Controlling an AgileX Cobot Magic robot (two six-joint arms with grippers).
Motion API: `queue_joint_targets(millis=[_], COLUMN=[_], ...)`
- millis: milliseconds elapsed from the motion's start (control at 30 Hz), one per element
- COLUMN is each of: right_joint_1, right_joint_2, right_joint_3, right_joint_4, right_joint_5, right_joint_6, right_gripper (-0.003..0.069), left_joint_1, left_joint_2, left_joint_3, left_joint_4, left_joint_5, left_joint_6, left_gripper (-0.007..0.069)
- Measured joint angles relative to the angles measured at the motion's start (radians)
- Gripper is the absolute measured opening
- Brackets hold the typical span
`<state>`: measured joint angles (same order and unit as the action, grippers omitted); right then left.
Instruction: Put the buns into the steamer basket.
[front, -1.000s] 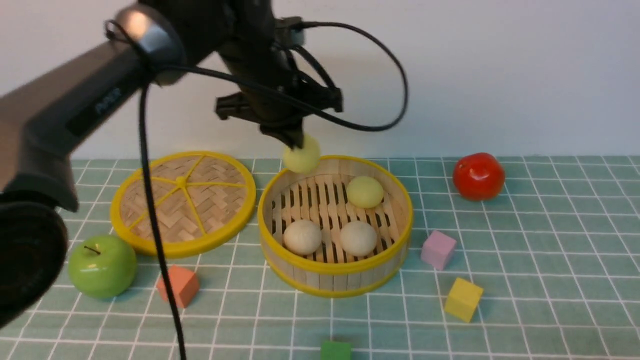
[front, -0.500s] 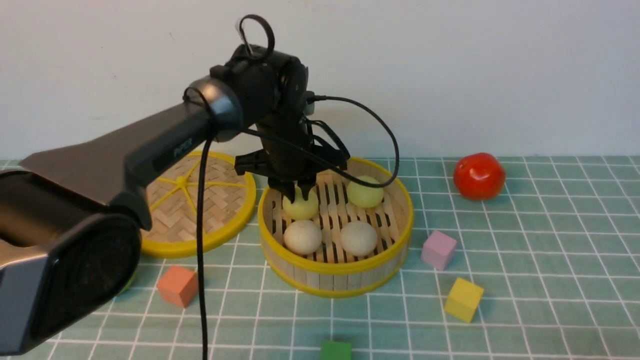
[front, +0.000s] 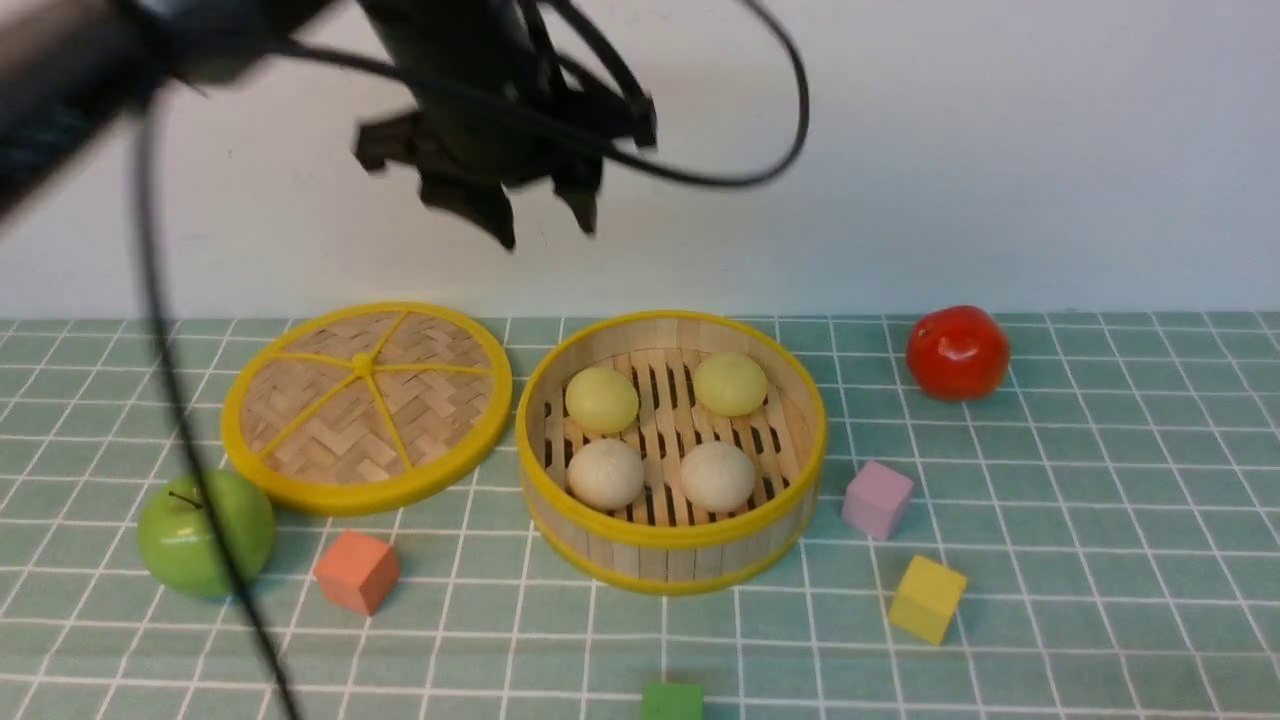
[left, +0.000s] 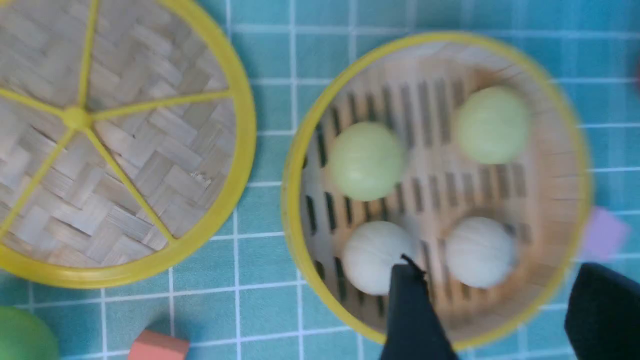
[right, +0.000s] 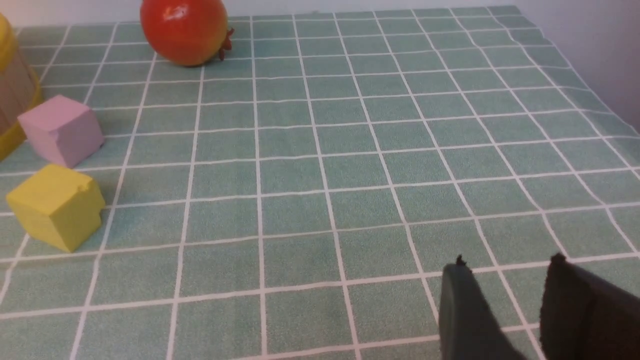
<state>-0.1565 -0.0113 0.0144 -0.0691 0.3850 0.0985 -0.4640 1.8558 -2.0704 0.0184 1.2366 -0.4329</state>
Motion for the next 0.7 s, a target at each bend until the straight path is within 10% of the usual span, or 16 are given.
queue_joint_targets(millis=[367,700], right_joint_1=[0.000,0.000], right_joint_2=[0.000,0.000], right_joint_3=[0.000,0.000], right_joint_4=[0.000,0.000], right_joint_5=[0.000,0.000], right_joint_6=[0.000,0.000], right_gripper=[0.0238,0.0238], left_joint_1=[0.000,0.000], left_joint_2=[-0.462,-0.790], left_joint_3=[0.432,0.766], left_joint_4=[-0.035,-0.174], left_joint_5=[-0.037,0.000], left_joint_6=[0.028,0.025], left_gripper=[0.0010,-0.0014])
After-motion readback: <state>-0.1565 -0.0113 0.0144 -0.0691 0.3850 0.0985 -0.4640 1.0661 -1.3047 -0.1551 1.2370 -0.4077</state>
